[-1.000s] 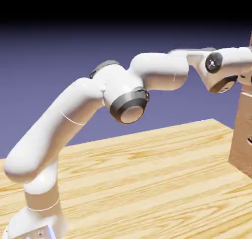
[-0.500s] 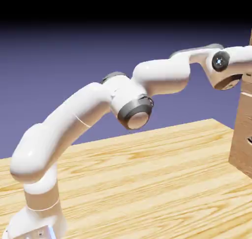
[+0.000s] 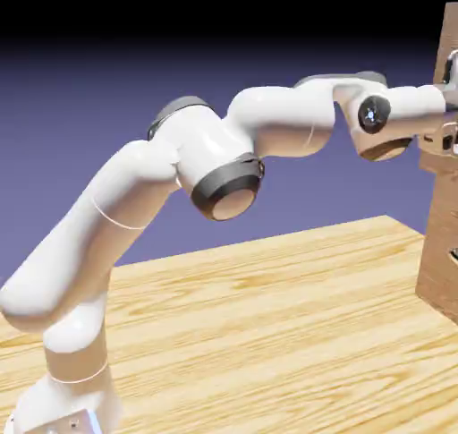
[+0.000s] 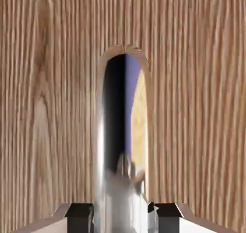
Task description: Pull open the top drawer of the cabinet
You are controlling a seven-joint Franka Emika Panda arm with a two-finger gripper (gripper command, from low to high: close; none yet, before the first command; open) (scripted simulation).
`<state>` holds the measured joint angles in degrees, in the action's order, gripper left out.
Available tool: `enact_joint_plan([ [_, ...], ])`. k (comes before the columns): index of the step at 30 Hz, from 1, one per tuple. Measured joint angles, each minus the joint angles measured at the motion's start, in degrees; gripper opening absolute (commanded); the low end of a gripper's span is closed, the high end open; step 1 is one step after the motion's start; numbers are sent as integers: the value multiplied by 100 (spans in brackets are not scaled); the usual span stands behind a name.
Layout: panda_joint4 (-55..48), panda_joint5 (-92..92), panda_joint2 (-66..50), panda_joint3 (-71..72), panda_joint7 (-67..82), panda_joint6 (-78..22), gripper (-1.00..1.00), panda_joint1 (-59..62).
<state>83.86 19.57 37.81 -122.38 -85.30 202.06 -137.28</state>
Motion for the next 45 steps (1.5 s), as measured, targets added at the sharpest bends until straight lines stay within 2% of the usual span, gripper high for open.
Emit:
enact_joint_plan([
  [3, 419, -428, -180, 53, -552, 126, -100, 268],
  [12, 310, -1945, -508, -1447, -2792, 10, -100, -467],
  [17, 1103, -2519, -1088, -1540, -3703, 278, -100, -124],
  [22, 1016, -3302, -1264, -2516, -4861, 297, -100, -706],
  [36, 909, -977, -539, -123, -1412, 275, -100, 463],
  [42, 1297, -231, -354, 1122, -216, 445, -100, 1311],
  [45, 1801, -238, -459, 1654, -226, 606, -100, 1906],
])
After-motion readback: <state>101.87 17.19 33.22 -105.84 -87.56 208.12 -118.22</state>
